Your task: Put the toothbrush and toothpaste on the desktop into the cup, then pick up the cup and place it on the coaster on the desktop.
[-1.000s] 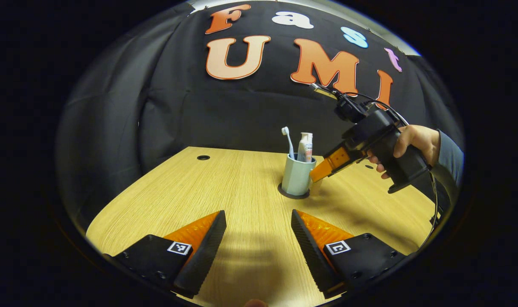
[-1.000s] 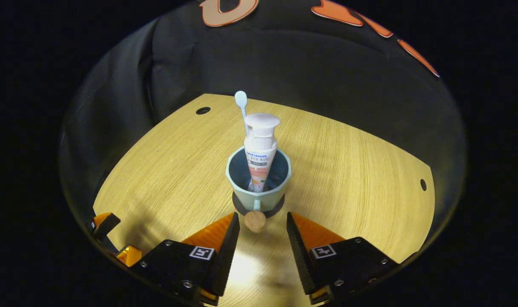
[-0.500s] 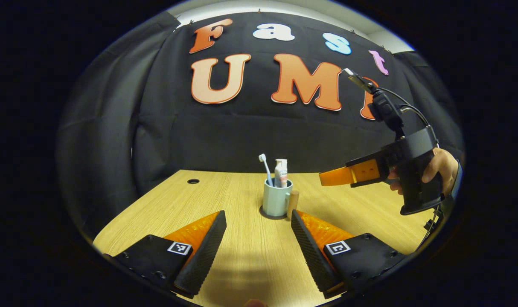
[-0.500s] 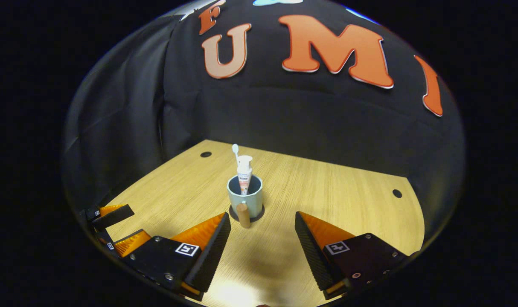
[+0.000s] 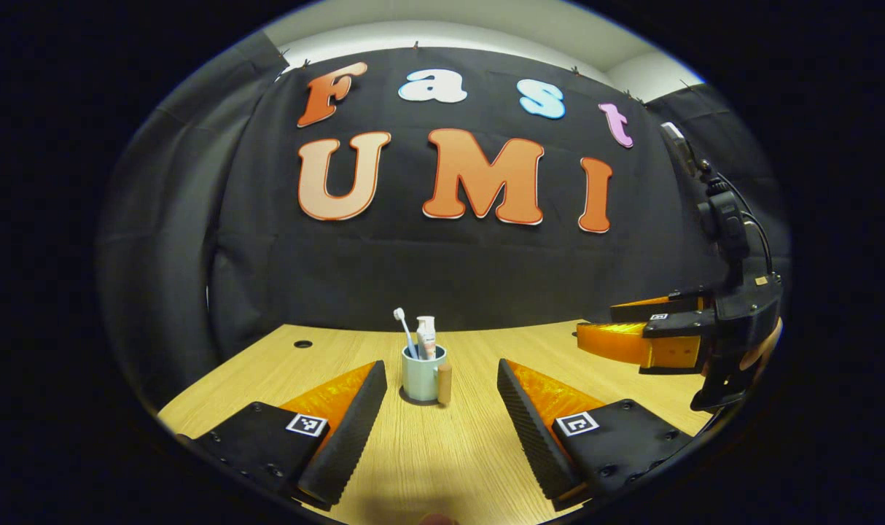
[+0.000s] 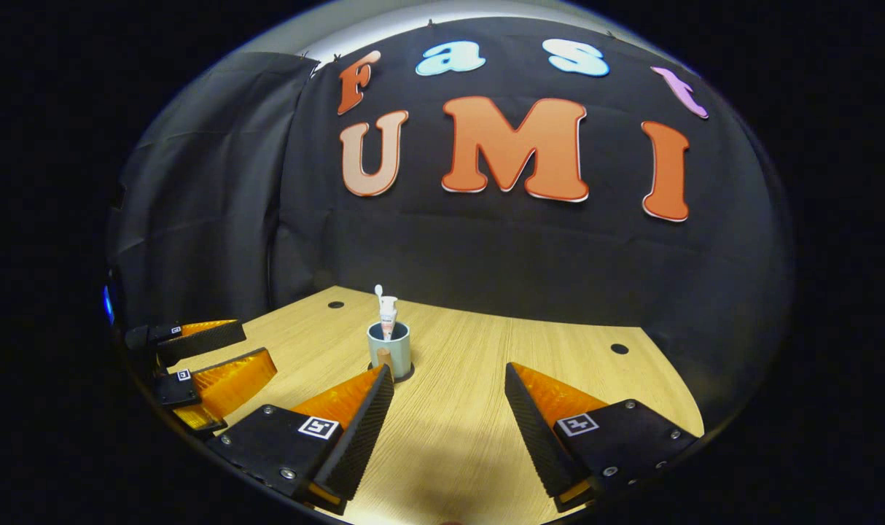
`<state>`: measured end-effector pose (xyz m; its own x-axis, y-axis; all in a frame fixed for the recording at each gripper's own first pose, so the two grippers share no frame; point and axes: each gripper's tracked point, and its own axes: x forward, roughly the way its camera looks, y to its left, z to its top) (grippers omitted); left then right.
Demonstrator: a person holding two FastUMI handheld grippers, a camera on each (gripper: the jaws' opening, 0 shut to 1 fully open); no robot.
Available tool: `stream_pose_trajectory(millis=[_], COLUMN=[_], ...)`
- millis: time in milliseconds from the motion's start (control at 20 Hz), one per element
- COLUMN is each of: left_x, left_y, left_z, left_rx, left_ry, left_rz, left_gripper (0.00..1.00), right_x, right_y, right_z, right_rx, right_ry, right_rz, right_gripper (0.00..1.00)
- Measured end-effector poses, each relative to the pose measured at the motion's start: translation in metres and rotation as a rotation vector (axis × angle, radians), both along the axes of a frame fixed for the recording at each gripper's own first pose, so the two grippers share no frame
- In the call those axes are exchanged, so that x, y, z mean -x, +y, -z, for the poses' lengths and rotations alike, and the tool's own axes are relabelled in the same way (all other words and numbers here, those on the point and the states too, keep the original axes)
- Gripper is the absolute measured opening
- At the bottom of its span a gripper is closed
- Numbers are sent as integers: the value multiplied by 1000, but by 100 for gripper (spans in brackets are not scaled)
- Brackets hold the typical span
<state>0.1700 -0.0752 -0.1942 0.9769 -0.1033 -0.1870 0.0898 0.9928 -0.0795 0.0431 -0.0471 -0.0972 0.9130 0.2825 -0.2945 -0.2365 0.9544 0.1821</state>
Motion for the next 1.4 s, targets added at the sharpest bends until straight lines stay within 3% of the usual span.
stream_pose_trajectory(millis=[400, 1400], left_x=[16, 8], left_y=[-19, -16], left_z=[-25, -25], left_rx=[-33, -72], left_ry=[-88, -108], left_rz=[-7, -35], left_gripper=[96, 98], right_x=[32, 33], right_y=[-33, -33], right_z=[-17, -4], right_rx=[-2, -8], right_ry=[-105, -121], right_rz=[81, 87], right_gripper=[93, 93])
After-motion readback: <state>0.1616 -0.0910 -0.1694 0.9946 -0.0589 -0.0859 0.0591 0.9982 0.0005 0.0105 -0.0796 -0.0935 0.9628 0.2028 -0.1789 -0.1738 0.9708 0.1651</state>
